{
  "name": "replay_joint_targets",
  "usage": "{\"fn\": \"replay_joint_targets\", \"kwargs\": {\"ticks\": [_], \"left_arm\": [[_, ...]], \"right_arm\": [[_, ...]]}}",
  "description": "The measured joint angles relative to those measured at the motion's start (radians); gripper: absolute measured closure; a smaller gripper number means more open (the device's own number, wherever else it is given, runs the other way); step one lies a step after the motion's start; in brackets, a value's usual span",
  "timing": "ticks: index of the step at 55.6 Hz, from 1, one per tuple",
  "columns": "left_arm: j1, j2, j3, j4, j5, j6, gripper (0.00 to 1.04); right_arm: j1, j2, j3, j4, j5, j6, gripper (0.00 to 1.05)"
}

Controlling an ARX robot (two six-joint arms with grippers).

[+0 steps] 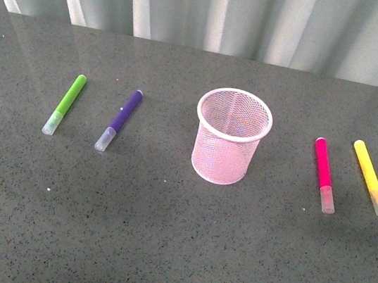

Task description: Insert purple and pink pens into pink cup

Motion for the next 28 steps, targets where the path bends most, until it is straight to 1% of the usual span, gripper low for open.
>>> {"fn": "replay_joint_targets", "kwargs": {"ticks": [28], "left_arm": [[0.000,0.000,0.000,0.000,0.000,0.000,0.07]], "right_arm": [[0.000,0.000,0.000,0.000,0.000,0.000,0.07]]}}
